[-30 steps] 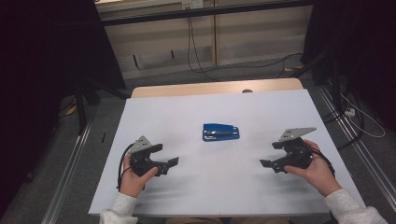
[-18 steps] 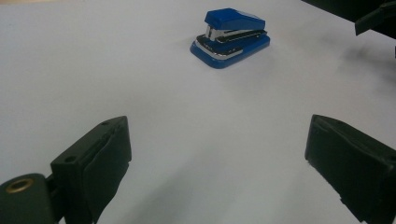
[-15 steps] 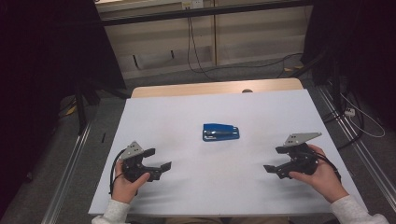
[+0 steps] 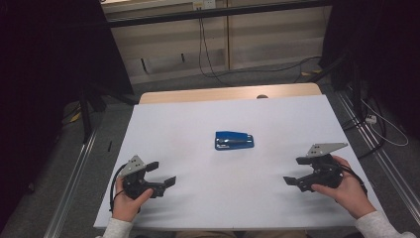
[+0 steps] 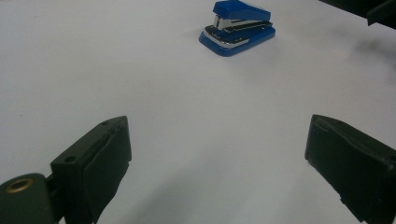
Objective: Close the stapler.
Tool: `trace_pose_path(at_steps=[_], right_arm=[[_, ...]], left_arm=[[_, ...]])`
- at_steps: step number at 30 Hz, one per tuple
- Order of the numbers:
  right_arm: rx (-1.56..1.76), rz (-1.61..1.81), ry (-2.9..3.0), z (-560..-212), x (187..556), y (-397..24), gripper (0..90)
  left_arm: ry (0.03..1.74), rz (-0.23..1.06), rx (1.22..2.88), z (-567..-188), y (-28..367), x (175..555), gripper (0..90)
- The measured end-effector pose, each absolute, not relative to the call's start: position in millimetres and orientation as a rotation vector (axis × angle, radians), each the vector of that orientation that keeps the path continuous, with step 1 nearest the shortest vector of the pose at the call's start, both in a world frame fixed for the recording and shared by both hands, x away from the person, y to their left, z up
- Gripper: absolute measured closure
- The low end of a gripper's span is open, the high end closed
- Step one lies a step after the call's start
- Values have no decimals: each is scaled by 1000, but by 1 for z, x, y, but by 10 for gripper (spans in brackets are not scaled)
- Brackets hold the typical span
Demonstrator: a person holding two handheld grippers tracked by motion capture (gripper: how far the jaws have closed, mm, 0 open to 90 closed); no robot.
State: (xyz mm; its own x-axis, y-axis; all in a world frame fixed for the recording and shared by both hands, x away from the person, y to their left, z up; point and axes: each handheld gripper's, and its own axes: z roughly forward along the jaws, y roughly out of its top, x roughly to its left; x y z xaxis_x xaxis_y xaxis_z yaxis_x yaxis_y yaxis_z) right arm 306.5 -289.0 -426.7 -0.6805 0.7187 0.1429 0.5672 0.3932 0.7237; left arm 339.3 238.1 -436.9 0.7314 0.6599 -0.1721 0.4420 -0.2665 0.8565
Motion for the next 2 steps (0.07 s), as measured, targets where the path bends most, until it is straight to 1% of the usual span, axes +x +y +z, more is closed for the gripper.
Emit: trace_pose_path(at_steps=[2], right_arm=[[1153, 1159, 2452, -427, 307, -289, 117]], left_arm=[[848, 261, 1915, -438, 239, 340, 72]])
